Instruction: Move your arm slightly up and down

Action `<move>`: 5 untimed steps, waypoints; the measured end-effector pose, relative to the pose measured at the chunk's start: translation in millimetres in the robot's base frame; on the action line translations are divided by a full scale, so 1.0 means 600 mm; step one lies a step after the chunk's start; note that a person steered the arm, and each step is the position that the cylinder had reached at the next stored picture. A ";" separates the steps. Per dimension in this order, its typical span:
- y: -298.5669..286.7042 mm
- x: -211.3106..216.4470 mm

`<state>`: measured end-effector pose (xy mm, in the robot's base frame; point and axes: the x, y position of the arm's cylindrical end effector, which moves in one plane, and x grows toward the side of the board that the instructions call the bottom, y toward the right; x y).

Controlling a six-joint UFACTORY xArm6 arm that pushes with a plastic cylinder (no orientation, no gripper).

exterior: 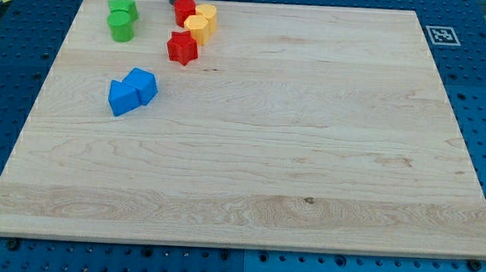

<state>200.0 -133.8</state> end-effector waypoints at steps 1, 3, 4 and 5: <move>0.000 0.047; -0.029 0.081; -0.031 0.087; -0.031 0.007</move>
<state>204.0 -152.7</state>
